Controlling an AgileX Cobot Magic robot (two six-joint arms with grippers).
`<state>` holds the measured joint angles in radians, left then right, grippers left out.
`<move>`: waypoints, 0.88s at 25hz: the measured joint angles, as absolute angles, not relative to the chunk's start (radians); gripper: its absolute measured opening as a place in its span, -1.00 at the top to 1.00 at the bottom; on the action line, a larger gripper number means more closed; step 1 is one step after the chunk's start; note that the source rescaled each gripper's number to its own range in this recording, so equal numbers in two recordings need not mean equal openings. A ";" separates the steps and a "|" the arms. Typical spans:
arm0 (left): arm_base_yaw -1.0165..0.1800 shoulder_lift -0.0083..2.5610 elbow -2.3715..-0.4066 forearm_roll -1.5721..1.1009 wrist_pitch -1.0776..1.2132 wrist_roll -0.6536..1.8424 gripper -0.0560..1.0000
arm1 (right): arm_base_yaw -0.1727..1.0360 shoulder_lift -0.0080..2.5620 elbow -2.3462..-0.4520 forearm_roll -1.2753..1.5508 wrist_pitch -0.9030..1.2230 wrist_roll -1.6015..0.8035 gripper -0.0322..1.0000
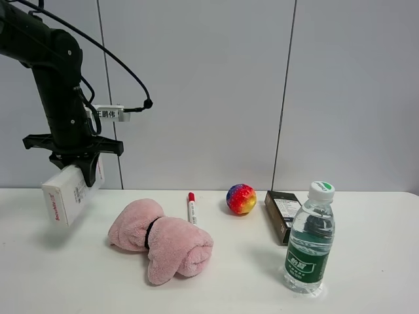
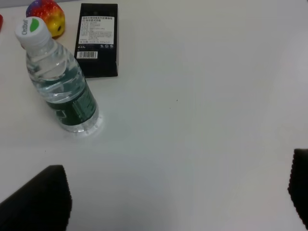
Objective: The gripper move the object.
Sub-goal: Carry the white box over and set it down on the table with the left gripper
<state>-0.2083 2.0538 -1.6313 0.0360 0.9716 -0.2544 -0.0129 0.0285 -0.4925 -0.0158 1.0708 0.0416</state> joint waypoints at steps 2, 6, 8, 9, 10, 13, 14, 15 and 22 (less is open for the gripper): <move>-0.208 2.054 -1.600 0.021 0.935 -0.254 0.89 | -0.013 0.028 -0.492 -0.016 1.071 0.042 -1.00; -0.208 2.054 -1.553 0.010 0.884 -0.251 0.89 | -0.013 0.028 -0.492 -0.016 1.071 0.042 -1.00; -0.208 2.054 -1.541 0.010 0.865 -0.251 0.89 | -0.013 0.028 -0.492 -0.016 1.071 0.042 -1.00; -0.208 2.054 -1.539 0.010 0.860 -0.251 0.89 | -0.013 0.028 -0.492 -0.016 1.071 0.042 -1.00; -0.208 2.054 -1.538 0.010 0.850 -0.251 0.89 | -0.013 0.028 -0.492 -0.016 1.071 0.042 -1.00; -0.212 2.065 -1.538 0.011 0.830 -0.250 0.89 | -0.013 0.028 -0.492 -0.016 1.071 0.042 -1.00; -0.216 2.074 -1.538 0.011 0.826 -0.250 0.89 | -0.013 0.028 -0.492 -0.016 1.071 0.042 -1.00; -0.220 2.083 -1.538 0.012 0.824 -0.250 0.89 | -0.013 0.028 -0.492 -0.016 1.071 0.042 -1.00; -0.229 2.117 -1.537 0.014 0.810 -0.249 0.89 | -0.013 0.028 -0.492 -0.016 1.071 0.042 -1.00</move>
